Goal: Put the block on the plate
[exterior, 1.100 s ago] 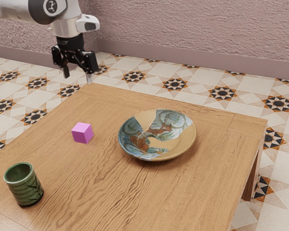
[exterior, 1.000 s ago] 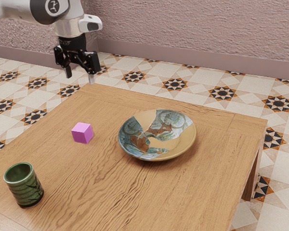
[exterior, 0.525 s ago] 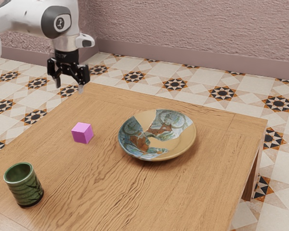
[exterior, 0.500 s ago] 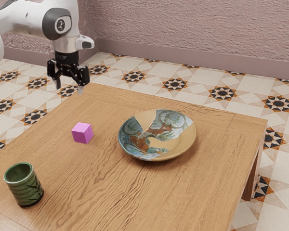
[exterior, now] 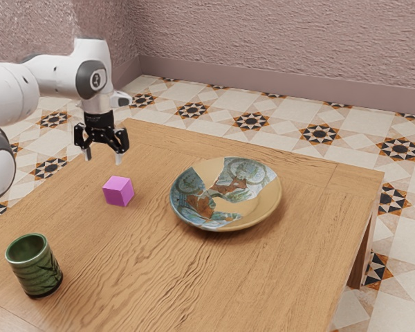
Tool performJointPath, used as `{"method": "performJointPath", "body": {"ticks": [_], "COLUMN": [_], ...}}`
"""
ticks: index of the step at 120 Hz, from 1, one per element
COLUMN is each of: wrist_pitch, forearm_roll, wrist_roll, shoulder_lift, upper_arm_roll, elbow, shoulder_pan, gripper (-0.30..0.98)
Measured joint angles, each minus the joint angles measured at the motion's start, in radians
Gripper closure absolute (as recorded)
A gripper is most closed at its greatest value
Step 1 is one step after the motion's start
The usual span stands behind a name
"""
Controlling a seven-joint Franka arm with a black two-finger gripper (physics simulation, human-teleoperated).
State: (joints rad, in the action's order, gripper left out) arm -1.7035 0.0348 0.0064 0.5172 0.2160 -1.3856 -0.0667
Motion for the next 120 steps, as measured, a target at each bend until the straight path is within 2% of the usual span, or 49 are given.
{"method": "performJointPath", "body": {"ticks": [59, 120], "wrist_pitch": [-0.148, -0.182], "forearm_roll": [0.048, 0.056], "wrist_roll": [0.023, 0.031], "shoulder_lift": [0.197, 0.202], "upper_arm_roll": [0.002, -0.006], "elbow": [0.139, 0.058], "shoulder_pan": [-0.053, -0.052], "gripper": [0.0, 0.0]}}
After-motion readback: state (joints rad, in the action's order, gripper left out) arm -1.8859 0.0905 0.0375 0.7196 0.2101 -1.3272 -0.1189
